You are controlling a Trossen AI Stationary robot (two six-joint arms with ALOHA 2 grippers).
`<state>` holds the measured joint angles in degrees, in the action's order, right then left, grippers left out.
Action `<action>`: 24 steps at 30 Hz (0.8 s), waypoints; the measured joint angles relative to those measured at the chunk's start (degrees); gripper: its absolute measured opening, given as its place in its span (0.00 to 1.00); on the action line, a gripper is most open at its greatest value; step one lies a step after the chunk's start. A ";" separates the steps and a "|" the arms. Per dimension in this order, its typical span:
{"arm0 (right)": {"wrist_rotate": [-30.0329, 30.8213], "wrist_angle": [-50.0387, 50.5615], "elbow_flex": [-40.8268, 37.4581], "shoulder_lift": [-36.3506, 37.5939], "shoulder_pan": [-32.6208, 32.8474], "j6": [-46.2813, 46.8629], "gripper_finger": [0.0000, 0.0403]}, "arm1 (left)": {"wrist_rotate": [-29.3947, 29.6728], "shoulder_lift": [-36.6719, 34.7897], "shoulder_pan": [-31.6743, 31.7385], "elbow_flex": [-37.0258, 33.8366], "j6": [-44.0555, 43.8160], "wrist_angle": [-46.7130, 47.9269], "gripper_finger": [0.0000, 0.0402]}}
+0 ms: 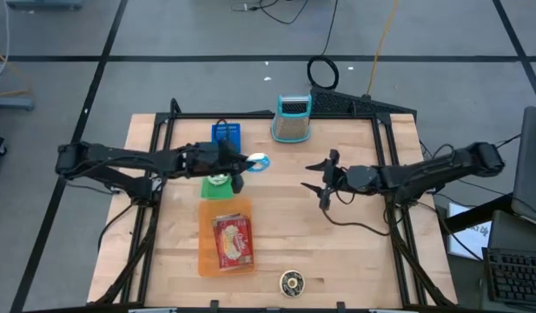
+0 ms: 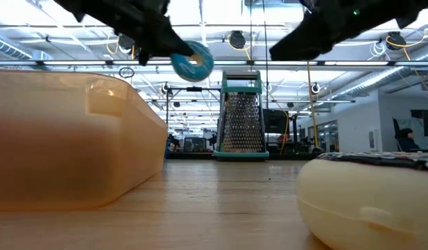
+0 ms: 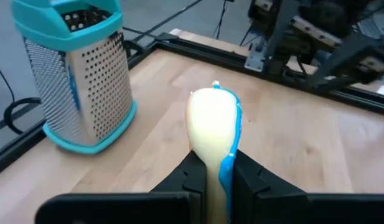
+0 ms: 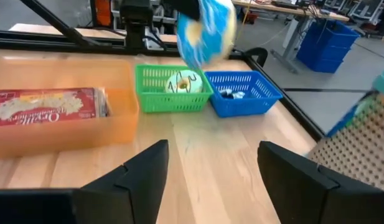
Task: Pick & Place Food Item
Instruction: Put the blue donut into the green bin
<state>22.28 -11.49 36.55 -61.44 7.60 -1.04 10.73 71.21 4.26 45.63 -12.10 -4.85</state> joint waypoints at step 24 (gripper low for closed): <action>0.29 -13.20 -12.08 6.30 -0.11 1.66 0.54 | 7.67 -29.98 -0.06 -38.47 -25.37 -6.85 0.09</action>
<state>22.58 -24.69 24.47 -55.13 7.49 0.62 18.41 41.23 4.21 7.16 -37.47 -11.70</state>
